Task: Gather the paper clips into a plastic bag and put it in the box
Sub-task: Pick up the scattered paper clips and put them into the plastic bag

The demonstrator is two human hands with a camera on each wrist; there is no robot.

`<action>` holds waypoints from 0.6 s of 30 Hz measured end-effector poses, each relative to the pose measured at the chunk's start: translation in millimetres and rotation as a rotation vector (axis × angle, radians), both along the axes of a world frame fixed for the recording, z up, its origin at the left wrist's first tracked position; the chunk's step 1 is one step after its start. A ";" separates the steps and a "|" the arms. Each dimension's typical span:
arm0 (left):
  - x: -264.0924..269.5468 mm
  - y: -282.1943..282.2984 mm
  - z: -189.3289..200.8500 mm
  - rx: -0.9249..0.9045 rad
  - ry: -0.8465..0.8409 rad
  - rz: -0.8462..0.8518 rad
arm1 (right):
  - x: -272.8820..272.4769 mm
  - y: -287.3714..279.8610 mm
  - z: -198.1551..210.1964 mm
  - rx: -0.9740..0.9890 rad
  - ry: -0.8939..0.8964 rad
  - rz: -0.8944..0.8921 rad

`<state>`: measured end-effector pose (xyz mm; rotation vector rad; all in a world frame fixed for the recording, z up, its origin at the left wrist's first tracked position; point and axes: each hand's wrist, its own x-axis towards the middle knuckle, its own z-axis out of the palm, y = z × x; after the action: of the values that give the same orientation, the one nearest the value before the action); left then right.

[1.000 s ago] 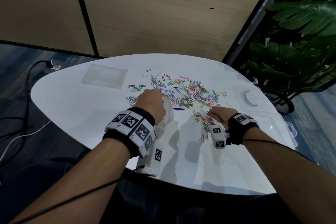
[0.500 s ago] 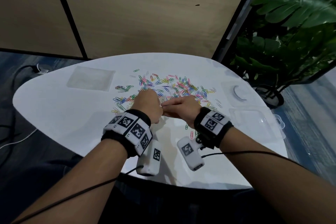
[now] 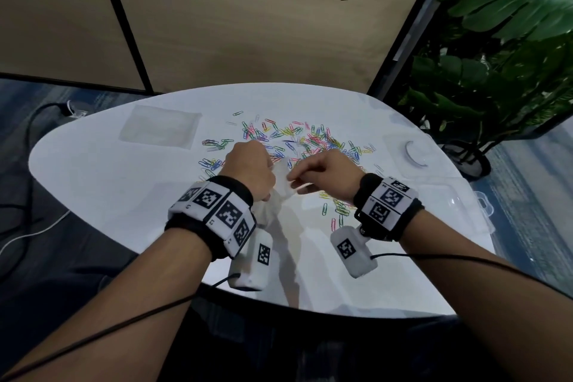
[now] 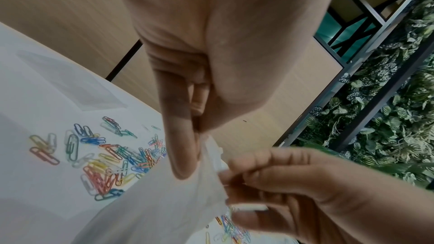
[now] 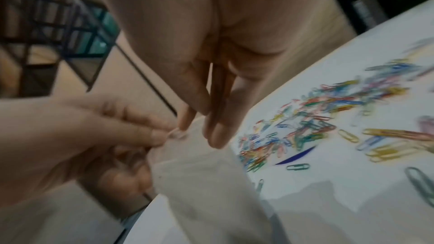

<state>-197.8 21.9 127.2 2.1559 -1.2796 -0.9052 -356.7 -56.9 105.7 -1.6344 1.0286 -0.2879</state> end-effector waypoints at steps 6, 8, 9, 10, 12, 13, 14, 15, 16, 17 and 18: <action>7.2 5.2 3.7 0.003 -0.013 -0.004 | -74.1 -29.4 -55.1 0.017 0.878 -0.091; 8.1 6.1 3.8 0.011 -0.007 0.001 | -85.5 -20.4 -77.1 0.019 1.033 -0.037; 8.7 6.0 3.9 0.016 -0.002 -0.002 | -85.7 -14.8 -84.9 -0.012 1.019 -0.048; 8.7 6.0 4.4 0.019 0.003 -0.006 | -82.4 -11.5 -90.9 -0.056 0.961 -0.074; 8.0 6.7 6.2 0.028 -0.008 -0.022 | -69.9 -11.9 -101.0 -0.132 0.830 -0.142; 7.4 6.5 6.5 0.029 -0.022 -0.031 | -61.9 -15.3 -104.7 -0.154 0.795 -0.178; 6.6 6.0 6.7 0.030 -0.038 -0.038 | -53.9 -18.9 -108.1 -0.174 0.775 -0.209; 5.6 5.6 6.8 0.030 -0.046 -0.041 | -46.1 -22.7 -110.8 -0.186 0.764 -0.240; 4.5 4.8 6.8 0.032 -0.050 -0.046 | -39.4 -26.6 -112.6 -0.193 0.748 -0.267; 3.8 3.9 6.7 0.032 -0.056 -0.052 | -33.3 -30.8 -114.6 -0.199 0.737 -0.285; 3.4 3.6 6.7 0.033 -0.066 -0.057 | -27.4 -34.2 -114.9 -0.218 0.727 -0.296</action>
<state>-194.4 25.5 133.9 2.2016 -1.3733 -0.8910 -384.1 -91.1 -9.2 -1.8245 1.8479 0.0162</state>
